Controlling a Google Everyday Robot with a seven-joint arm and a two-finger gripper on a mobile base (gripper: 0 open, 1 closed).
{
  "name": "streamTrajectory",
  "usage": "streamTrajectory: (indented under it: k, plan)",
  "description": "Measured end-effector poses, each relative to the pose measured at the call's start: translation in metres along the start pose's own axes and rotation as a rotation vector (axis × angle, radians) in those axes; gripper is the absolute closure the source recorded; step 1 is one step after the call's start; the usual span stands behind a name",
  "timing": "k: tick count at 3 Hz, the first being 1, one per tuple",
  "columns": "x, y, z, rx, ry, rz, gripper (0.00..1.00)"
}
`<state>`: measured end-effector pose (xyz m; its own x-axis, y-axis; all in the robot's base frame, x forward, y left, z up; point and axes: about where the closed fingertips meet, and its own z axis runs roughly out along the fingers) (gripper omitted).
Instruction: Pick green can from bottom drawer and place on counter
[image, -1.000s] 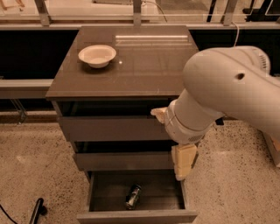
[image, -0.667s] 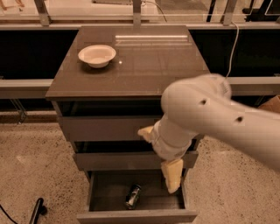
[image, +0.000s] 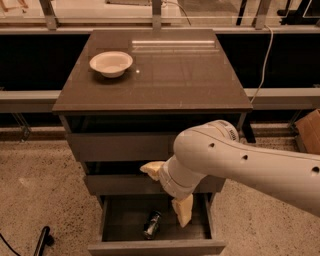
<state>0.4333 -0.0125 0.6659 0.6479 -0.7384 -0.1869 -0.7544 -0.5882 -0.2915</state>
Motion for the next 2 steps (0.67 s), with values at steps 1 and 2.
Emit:
streamTrajectory:
  k: [1, 2]
  plan:
    - [0.001, 0.001, 0.007, -0.024, 0.005, -0.002, 0.00]
    - [0.030, -0.003, 0.079, -0.112, 0.022, -0.090, 0.00]
